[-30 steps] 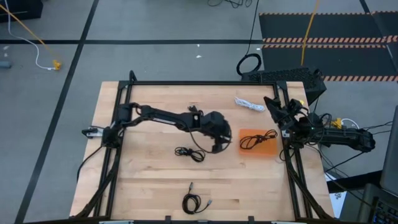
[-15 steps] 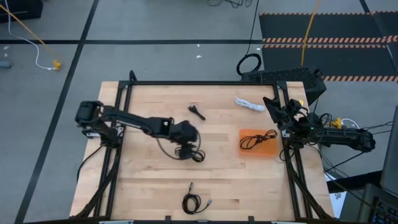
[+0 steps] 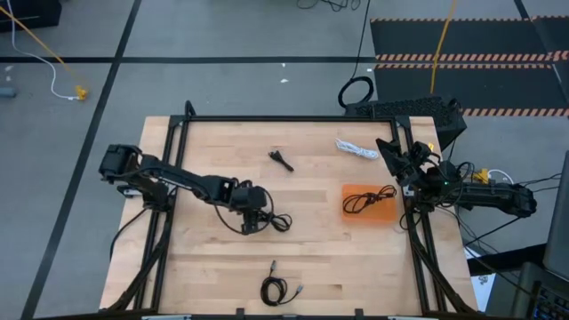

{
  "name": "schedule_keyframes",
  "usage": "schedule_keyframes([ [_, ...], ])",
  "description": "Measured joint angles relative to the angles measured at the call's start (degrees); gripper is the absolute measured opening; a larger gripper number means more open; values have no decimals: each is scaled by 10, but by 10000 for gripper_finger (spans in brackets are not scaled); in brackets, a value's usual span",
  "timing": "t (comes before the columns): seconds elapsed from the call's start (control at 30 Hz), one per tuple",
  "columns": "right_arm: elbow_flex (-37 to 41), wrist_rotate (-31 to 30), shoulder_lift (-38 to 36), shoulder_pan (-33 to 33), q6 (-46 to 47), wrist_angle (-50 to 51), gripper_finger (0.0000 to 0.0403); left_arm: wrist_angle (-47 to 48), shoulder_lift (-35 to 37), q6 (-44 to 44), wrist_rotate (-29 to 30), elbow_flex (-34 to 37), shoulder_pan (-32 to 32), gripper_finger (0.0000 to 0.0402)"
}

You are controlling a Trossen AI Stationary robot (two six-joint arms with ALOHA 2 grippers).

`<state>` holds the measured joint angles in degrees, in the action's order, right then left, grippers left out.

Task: Pick and place USB-C Cables
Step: Put the middle black charger cable into the orange bin

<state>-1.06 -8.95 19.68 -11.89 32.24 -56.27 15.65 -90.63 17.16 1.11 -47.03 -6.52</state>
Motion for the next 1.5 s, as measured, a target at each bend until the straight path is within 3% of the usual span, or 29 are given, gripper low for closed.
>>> schedule_keyframes([
  [0.43,0,0,0,0,0,0,256,-98,-2,33,-7,54,-1,114],
  [0.67,0,0,0,0,0,0,256,-98,-2,62,20,67,-1,16],
  [1.13,0,0,0,0,0,0,256,-207,3,7,33,37,37,10],
  [1.5,0,0,0,0,0,0,256,-384,3,-55,32,31,50,10],
])
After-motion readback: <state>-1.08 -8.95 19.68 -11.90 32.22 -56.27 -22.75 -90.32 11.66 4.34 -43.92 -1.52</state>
